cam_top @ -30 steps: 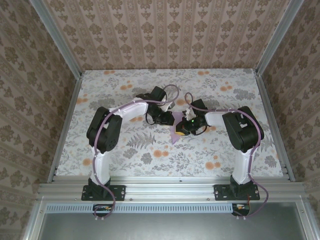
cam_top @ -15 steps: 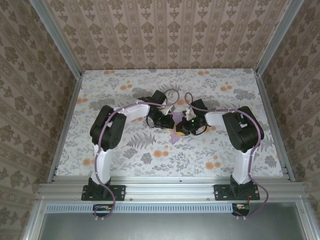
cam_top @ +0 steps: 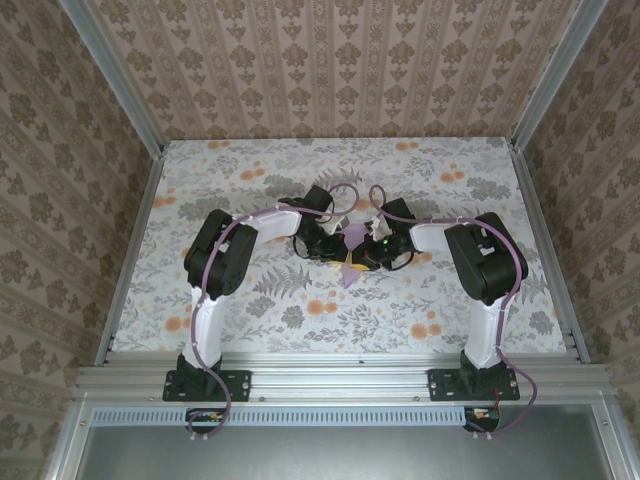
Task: Fold a paper plane with a square sheet of paper (pick it up from the middle)
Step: Third fold the triangle at the center of the table.
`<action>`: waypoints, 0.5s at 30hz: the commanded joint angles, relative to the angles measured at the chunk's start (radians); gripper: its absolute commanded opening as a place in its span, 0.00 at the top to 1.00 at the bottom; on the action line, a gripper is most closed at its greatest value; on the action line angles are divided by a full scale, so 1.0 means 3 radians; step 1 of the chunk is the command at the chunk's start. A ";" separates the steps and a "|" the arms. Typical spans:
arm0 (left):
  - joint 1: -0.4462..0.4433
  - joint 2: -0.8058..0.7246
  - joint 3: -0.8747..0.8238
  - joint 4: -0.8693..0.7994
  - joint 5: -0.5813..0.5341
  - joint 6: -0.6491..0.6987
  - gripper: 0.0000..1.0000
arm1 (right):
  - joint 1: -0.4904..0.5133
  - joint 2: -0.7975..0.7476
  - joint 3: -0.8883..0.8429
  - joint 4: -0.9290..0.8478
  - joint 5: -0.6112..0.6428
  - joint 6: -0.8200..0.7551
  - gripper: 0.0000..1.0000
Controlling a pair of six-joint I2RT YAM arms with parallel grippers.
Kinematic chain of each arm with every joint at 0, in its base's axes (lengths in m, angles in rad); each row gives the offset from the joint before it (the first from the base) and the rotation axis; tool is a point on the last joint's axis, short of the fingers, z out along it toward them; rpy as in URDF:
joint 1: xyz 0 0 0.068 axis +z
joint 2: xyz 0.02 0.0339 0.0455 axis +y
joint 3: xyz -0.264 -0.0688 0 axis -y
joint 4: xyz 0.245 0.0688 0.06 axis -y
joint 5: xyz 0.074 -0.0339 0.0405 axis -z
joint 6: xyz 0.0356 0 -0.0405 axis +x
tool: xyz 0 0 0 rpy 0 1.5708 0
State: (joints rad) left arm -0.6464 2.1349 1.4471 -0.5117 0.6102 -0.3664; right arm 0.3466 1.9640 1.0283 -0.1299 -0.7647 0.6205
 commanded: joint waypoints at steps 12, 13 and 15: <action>-0.0014 0.0211 0.0008 -0.0215 -0.0318 0.0183 0.89 | 0.0002 -0.0204 -0.0174 0.0055 0.0118 0.0097 0.82; -0.0013 0.0213 0.0003 -0.0217 -0.0316 0.0190 0.89 | 0.0001 -0.0244 -0.0179 0.0069 0.0110 0.0121 0.82; -0.0013 0.0221 -0.0010 -0.0222 -0.0321 0.0203 0.89 | 0.0008 -0.0310 -0.0205 0.0121 0.0086 0.0181 0.82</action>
State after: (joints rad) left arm -0.6468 2.1414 1.4582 -0.5247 0.5983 -0.3420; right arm 0.3473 1.9182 0.9852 -0.0956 -0.7563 0.6418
